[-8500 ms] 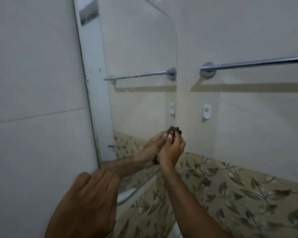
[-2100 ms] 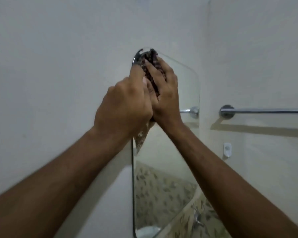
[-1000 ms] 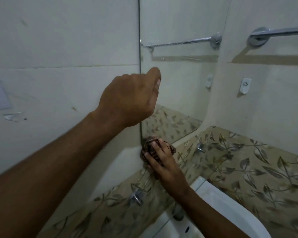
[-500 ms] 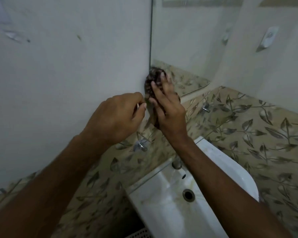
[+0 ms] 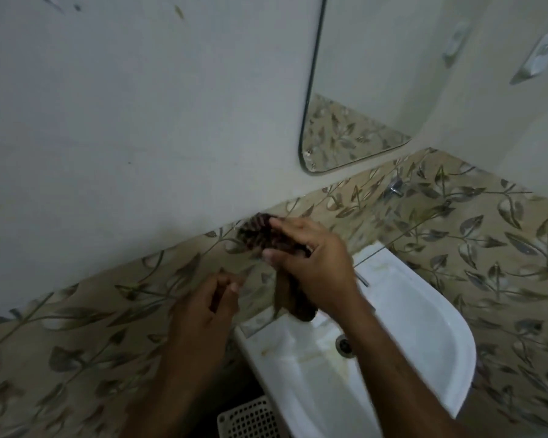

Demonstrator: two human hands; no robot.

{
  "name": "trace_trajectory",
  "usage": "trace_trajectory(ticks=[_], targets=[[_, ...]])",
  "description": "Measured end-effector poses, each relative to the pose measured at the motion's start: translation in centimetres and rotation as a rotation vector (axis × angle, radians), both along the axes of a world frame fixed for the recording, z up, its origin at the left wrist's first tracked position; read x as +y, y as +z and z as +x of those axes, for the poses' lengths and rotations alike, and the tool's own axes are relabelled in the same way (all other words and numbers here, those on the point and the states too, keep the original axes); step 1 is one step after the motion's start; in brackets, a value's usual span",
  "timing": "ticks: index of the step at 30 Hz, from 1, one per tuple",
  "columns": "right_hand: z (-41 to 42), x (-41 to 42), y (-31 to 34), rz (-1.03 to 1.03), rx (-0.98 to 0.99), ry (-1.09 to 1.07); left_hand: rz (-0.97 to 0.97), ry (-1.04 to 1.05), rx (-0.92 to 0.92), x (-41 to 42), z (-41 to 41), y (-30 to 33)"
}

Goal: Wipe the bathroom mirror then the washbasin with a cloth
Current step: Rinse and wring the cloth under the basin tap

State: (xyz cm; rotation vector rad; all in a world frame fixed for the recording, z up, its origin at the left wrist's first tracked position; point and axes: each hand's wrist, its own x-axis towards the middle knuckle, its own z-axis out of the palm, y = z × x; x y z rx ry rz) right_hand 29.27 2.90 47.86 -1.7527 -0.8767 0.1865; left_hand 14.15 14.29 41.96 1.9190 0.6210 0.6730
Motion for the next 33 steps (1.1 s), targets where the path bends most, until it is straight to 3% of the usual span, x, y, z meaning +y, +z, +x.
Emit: trace_trajectory(ticks=[5, 9, 14, 18, 22, 28, 33], targets=[[-1.7, 1.8, -3.3, -0.167, -0.204, -0.009, -0.129, 0.059, 0.009, -0.9, -0.9, -1.9], [-2.1, 1.6, -3.7, -0.109, -0.204, -0.008, -0.086, 0.070, 0.052, -0.2, -0.9, -2.1], [-2.6, 0.7, -4.4, -0.321, -0.512, -0.188, 0.024, 0.054, 0.070, 0.3, -0.8, -0.8], [-5.4, 1.5, -5.6, -0.272, -0.397, -0.073, 0.093, 0.082, 0.082, 0.3, -0.7, -0.5], [-4.4, 1.8, -7.0, -0.268, -0.489, -0.064, 0.168, 0.042, 0.110, 0.5, -0.7, -0.8], [2.3, 0.6, -7.0, -0.459, -0.399, -0.416, 0.221, -0.022, 0.045, 0.6, -0.6, -1.0], [-1.2, 0.9, -7.0, -0.483, -0.443, -0.346, 0.178, 0.060, 0.021, 0.4, -0.9, -1.0]])
